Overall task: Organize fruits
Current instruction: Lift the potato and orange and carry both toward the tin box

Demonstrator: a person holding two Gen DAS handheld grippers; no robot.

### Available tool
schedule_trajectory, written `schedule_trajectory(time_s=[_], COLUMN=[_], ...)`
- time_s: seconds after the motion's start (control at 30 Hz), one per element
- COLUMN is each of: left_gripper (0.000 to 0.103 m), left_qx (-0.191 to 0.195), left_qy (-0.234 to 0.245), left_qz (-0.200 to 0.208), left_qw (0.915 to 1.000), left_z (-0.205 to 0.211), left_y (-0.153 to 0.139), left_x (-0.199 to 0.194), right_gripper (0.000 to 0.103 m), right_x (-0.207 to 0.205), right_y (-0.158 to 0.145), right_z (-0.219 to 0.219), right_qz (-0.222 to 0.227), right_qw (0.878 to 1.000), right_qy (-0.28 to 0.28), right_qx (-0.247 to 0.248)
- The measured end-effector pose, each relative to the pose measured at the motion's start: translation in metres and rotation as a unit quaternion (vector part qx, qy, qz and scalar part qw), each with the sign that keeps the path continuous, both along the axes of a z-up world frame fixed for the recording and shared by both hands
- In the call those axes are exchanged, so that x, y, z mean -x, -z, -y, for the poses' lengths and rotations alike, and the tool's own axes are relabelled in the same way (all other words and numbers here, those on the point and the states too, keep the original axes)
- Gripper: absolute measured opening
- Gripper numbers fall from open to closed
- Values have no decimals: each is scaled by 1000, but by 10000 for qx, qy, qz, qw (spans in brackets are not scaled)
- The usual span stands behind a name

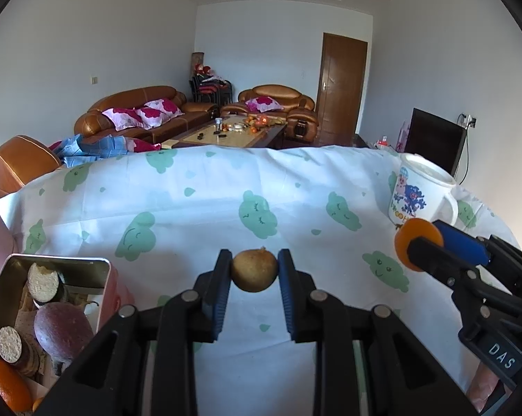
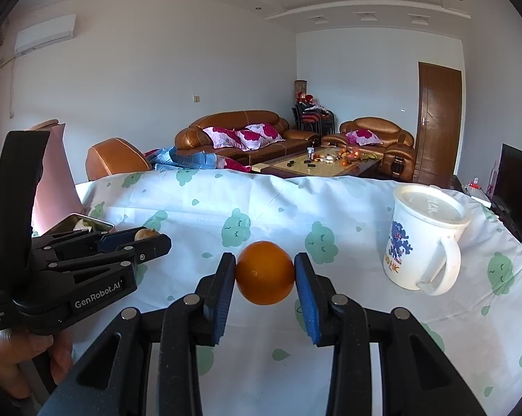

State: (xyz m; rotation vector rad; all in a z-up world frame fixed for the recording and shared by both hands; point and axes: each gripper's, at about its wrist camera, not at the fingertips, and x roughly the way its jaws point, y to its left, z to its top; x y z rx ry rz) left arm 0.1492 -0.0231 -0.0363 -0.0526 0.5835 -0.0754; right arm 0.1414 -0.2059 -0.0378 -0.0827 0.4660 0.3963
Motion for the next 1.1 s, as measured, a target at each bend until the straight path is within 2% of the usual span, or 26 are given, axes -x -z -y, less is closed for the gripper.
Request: schedule_trajectory(time_s=[0.63, 1.1], left_gripper=[28, 28], left_qx=[-155, -321], left_qy=[-52, -23], left_qz=[399, 515], left_qw=[9991, 9982], left_z=[2, 6], left_y=[-7, -9], left_x=[20, 39], right_gripper=[37, 37], right_x=[17, 28], right_y=[-4, -7], right_z=[0, -4], right_qz=[349, 448], right_qw=[9993, 9988], right_qy=[-102, -178], right_qx=[-2, 6])
